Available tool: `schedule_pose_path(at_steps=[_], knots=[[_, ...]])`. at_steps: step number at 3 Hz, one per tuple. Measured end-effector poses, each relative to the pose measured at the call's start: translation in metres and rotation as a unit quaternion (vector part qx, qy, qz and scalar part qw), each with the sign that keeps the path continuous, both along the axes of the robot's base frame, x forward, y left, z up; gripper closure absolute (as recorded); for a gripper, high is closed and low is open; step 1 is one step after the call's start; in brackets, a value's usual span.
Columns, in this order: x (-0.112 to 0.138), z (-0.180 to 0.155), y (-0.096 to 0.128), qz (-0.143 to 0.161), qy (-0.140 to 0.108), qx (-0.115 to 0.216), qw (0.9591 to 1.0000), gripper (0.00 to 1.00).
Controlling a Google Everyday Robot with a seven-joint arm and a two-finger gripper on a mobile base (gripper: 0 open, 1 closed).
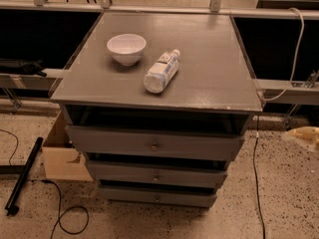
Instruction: Open bottom drawer
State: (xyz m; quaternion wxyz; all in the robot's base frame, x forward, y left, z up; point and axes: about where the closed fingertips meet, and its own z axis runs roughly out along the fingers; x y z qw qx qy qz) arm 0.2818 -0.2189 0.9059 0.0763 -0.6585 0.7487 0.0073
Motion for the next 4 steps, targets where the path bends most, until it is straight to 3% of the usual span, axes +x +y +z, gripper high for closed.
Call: schedule_pose_path(at_steps=[1, 3, 4], knots=[[-0.015, -0.007, 0.036, 0.051, 0.007, 0.003, 0.9987, 0.00], [-0.008, -0.010, 0.047, 0.059, 0.006, 0.004, 0.9982, 0.00], [0.011, -0.033, 0.074, 0.078, 0.025, 0.008, 0.9966, 0.00]])
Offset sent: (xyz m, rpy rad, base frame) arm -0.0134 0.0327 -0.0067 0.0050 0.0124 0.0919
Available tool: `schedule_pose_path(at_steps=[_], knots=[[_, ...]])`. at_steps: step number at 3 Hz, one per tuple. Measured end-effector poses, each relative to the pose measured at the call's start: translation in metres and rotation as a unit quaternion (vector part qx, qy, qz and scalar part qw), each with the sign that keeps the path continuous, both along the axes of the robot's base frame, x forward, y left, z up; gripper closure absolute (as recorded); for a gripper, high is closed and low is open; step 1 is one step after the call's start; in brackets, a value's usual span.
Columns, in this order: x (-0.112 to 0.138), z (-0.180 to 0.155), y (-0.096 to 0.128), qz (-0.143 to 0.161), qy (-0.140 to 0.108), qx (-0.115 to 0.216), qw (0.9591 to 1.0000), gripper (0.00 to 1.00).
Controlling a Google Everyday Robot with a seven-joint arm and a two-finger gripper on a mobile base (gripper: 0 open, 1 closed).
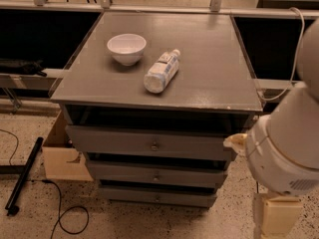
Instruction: Open bottom drawer
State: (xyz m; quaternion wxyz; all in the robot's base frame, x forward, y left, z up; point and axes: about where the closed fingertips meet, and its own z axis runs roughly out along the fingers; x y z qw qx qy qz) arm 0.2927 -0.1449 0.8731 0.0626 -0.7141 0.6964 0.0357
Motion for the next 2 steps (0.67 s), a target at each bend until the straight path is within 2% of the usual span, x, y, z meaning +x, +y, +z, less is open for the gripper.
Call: schedule_pose_path(at_steps=[1, 2], knots=[[-0.0015, -0.0387, 0.0154, 0.005, 0.033, 0.013, 0.9994, 0.00], [0.0026, -0.0419, 0.0159, 0.006, 0.035, 0.019, 0.9992, 0.00]])
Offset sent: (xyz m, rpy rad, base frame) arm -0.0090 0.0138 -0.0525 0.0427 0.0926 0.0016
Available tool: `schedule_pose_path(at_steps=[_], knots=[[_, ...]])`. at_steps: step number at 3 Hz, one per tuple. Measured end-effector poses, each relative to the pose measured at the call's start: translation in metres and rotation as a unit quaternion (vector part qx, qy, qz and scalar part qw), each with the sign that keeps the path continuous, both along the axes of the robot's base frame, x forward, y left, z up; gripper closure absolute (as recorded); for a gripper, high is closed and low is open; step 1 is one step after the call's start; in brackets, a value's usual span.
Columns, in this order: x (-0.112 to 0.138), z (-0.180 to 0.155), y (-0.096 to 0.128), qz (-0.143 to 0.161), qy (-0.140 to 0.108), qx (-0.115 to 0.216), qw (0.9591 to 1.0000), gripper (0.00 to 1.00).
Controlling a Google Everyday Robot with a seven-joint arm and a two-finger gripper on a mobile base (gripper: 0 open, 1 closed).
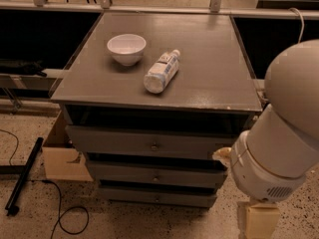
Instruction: Open bottom drawer
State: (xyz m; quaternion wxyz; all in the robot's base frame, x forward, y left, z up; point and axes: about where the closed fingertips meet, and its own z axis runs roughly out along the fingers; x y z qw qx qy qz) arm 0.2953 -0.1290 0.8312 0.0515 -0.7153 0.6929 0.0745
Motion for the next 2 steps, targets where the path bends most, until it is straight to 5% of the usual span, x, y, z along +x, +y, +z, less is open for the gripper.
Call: schedule_pose_path(at_steps=[2], knots=[[0.053, -0.059, 0.006, -0.008, 0.054, 0.017, 0.9984, 0.00]])
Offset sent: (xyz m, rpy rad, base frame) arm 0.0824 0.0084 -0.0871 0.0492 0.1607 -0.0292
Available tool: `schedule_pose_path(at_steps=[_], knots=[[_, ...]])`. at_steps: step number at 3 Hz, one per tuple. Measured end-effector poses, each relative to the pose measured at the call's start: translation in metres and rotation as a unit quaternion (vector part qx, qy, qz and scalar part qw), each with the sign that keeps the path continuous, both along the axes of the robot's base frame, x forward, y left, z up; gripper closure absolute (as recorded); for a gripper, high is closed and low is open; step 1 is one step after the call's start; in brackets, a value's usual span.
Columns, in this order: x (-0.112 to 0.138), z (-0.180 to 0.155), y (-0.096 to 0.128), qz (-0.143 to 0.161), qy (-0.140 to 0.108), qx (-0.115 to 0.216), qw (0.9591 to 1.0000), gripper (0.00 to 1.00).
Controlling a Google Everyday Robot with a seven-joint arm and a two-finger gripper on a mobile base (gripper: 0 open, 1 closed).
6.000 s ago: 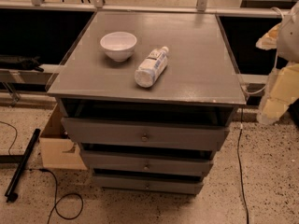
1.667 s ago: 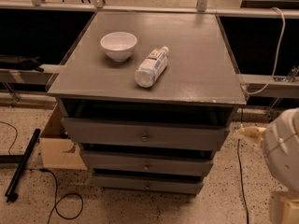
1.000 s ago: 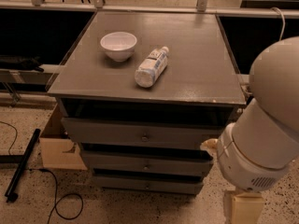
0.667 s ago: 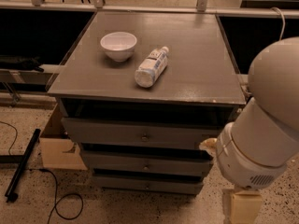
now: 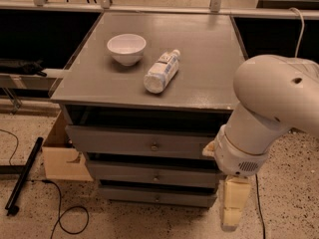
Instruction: Open bottom drawer
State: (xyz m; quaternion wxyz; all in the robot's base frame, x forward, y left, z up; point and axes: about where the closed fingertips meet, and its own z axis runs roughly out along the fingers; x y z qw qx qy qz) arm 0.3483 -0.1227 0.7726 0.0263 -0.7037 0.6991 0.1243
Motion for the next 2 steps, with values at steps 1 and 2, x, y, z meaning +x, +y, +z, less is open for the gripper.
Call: schedule_pose_path(at_steps=[1, 2], knots=[[0.0000, 0.0000, 0.0000, 0.000, 0.000, 0.000, 1.0000, 0.00], [-0.0015, -0.0004, -0.0006, 0.001, -0.014, 0.016, 0.9998, 0.00]])
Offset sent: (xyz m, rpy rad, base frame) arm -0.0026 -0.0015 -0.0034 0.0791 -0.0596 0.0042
